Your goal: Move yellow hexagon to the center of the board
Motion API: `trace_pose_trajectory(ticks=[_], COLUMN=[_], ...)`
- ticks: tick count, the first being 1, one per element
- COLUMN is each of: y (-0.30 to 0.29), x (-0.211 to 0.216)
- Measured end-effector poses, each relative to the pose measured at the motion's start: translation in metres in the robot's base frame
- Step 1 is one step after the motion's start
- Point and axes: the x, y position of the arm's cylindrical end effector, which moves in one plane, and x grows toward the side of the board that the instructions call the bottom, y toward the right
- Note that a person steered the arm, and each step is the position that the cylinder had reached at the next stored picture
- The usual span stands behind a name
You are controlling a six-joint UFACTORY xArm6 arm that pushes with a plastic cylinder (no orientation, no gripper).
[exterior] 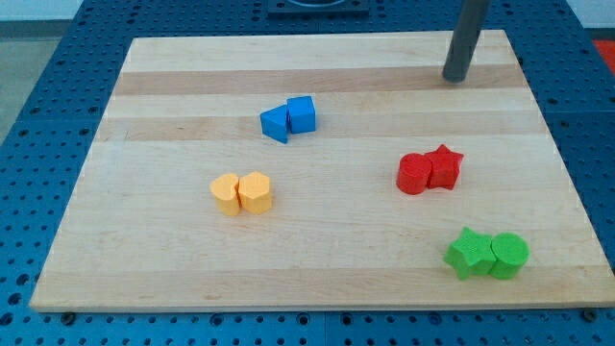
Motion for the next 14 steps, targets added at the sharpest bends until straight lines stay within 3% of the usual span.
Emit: trace_pose_trajectory(ticks=[5,7,10,14], y=[-0.215,-0.249,-0.248,-0.35], x=[0.174,0.266,0.178,0.177])
